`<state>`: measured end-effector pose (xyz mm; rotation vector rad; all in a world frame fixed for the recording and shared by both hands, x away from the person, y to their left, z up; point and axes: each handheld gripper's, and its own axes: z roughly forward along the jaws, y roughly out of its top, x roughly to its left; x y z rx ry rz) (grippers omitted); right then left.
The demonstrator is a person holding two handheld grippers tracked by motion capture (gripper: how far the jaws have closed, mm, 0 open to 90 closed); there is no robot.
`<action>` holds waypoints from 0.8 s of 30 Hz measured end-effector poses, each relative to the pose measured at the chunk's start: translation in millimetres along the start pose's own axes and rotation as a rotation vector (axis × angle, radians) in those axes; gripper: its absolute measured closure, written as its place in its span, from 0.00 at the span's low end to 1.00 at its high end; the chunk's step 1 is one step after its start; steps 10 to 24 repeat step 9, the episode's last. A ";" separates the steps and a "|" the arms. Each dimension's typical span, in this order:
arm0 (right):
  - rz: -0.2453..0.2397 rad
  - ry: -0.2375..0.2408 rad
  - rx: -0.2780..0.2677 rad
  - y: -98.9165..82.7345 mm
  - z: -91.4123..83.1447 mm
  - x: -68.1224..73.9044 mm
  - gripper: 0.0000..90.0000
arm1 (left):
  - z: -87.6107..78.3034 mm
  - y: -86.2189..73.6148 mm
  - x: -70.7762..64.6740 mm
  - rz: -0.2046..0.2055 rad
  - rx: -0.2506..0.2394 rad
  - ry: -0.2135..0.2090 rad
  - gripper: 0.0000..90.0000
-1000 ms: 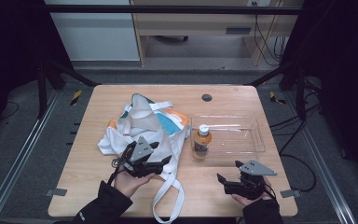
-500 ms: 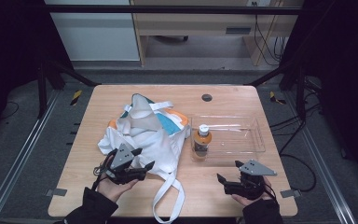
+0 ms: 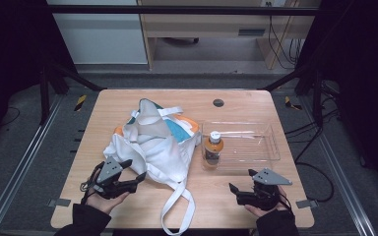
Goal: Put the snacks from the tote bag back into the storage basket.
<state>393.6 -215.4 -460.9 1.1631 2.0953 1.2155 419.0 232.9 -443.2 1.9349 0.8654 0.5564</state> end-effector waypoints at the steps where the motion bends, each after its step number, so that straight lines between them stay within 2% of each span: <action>1: 0.000 -0.001 0.000 0.0 0.0 -0.1 0.16 | -1.0 -1.2 0.8 0.007 0.003 0.010 0.34; 6: 0.000 -0.003 0.002 -0.3 0.0 -0.4 0.16 | -6.5 -6.6 4.2 0.014 0.007 0.021 0.34; 9: -0.001 -0.004 0.003 -0.3 0.0 -0.6 0.16 | -10.6 -10.1 8.1 -0.001 0.005 0.028 0.34; 24: -0.001 -0.004 0.003 -0.3 0.0 -0.6 0.16 | -10.6 -10.1 8.1 -0.001 0.005 0.028 0.34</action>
